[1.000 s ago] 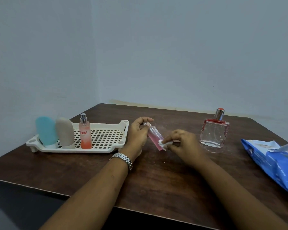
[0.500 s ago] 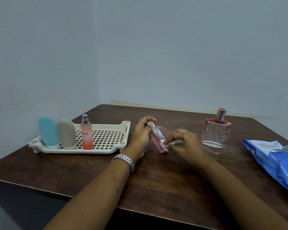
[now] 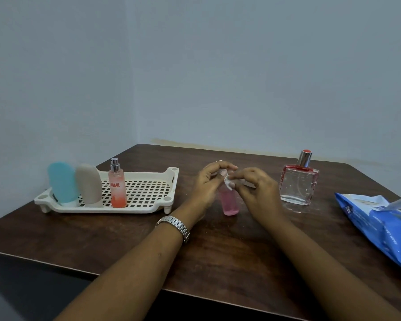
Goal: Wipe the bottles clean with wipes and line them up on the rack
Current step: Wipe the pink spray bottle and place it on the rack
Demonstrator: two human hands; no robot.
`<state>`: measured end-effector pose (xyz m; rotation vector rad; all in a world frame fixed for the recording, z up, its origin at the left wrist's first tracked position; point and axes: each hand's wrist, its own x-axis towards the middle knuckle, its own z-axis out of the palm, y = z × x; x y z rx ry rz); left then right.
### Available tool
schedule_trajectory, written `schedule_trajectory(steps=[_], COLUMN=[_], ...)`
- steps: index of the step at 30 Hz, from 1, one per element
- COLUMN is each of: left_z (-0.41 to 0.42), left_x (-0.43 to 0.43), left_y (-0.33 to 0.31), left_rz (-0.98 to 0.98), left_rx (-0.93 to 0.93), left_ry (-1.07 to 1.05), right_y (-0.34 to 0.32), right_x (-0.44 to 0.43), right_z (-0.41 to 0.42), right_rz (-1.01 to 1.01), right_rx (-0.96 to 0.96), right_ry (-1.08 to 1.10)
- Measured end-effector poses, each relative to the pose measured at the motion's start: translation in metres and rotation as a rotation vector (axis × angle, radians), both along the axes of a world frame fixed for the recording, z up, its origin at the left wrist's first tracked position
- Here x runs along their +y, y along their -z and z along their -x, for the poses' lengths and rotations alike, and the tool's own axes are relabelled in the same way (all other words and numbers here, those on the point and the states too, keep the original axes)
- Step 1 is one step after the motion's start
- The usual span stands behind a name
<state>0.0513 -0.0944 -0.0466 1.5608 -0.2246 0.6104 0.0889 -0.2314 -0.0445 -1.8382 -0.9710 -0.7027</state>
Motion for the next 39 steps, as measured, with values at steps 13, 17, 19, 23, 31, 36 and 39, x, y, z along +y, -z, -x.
schedule_trajectory(steps=[13,17,19,23,31,36,39], left_z=[-0.004,-0.005,-0.006,-0.009,-0.012,-0.01,-0.008], left_x=[0.008,0.01,0.011,0.014,0.016,0.015,0.012], left_y=[0.004,0.006,0.007,0.01,0.012,0.009,0.008], left_rz=[0.169,0.205,0.205,0.211,0.197,0.217,0.175], left_rx=[0.068,0.099,0.113,0.139,0.137,0.117,0.072], left_ry=[-0.028,-0.053,-0.068,-0.089,-0.123,-0.071,-0.051], right_y=[0.0,-0.002,-0.004,-0.008,-0.006,-0.002,0.0], right_x=[-0.006,-0.009,-0.011,-0.016,-0.012,-0.009,-0.007], right_z=[-0.005,-0.007,-0.006,-0.005,0.002,0.002,0.001], right_rz=[0.223,0.306,0.339,0.411,0.474,0.441,0.349], right_rx=[0.277,0.31,0.341,0.393,0.161,0.082,0.079], right_ry=[-0.025,-0.031,-0.051,-0.093,-0.058,-0.036,-0.027])
